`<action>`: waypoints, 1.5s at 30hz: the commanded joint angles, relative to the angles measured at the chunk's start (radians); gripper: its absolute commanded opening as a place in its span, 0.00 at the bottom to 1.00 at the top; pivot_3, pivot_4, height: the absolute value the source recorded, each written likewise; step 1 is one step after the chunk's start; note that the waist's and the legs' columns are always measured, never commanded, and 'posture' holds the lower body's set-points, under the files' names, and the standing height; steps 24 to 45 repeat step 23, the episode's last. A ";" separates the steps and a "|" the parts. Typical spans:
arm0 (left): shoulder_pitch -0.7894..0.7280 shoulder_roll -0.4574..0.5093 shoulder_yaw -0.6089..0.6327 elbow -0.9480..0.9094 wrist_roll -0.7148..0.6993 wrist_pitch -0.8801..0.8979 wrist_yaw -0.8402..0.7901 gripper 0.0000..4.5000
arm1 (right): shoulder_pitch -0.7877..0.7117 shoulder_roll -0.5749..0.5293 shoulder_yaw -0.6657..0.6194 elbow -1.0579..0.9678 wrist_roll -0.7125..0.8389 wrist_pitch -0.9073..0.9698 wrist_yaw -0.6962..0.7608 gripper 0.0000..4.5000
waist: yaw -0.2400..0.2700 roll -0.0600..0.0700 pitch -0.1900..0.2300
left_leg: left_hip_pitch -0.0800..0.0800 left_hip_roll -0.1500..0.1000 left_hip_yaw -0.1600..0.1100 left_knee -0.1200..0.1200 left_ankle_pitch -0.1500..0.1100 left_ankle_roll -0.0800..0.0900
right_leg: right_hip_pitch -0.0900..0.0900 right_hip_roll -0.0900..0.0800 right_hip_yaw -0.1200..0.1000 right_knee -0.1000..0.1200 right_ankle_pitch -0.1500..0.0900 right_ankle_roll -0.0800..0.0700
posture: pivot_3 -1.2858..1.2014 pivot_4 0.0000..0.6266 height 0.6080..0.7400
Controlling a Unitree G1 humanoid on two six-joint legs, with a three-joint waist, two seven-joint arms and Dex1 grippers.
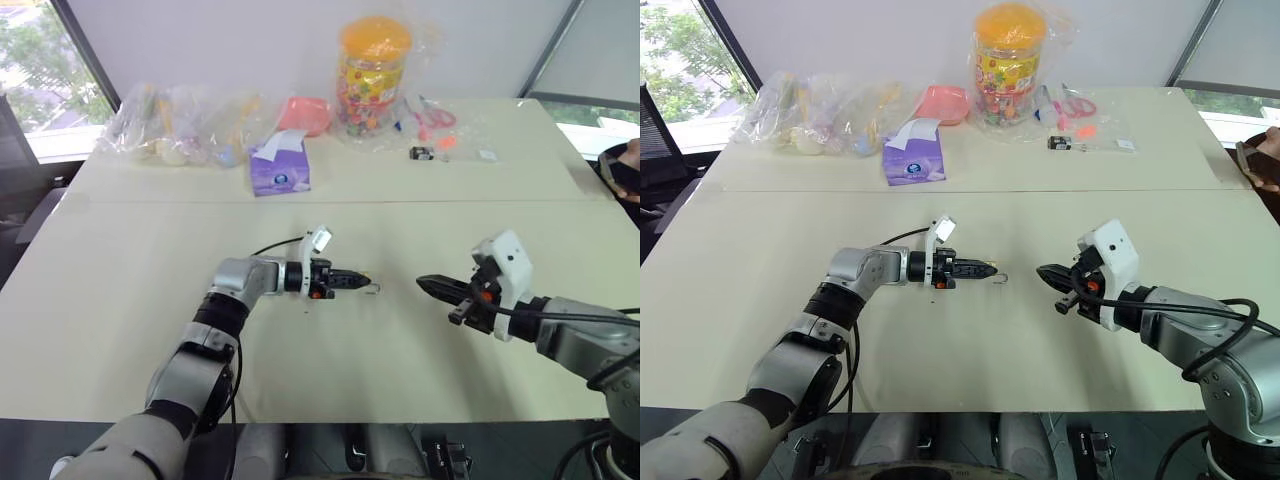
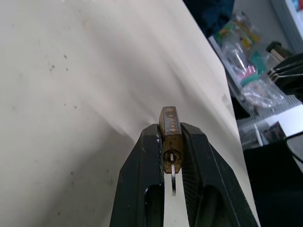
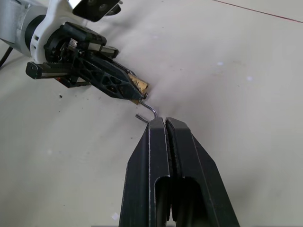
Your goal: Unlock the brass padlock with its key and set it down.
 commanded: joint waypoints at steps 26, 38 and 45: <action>0.169 0.406 0.009 -0.479 0.013 -0.128 -0.253 1.00 | 0.107 -0.311 -0.010 -0.057 0.006 -0.175 0.152 0.00 | -0.002 -0.004 0.002 | 0.000 0.001 0.000 -0.001 0.000 0.000 | -0.001 0.000 0.001 -0.001 -0.001 -0.001 | 0.52 0.24 0.98; 0.169 0.406 0.009 -0.479 0.013 -0.128 -0.253 1.00 | 0.107 -0.311 -0.010 -0.057 0.006 -0.175 0.152 0.00 | -0.002 -0.004 0.002 | 0.000 0.001 0.000 -0.001 0.000 0.000 | -0.001 0.000 0.001 -0.001 -0.001 -0.001 | 0.52 0.24 0.98; 0.169 0.406 0.009 -0.479 0.013 -0.128 -0.253 1.00 | 0.107 -0.311 -0.010 -0.057 0.006 -0.175 0.152 0.00 | -0.002 -0.004 0.002 | 0.000 0.001 0.000 -0.001 0.000 0.000 | -0.001 0.000 0.001 -0.001 -0.001 -0.001 | 0.52 0.24 0.98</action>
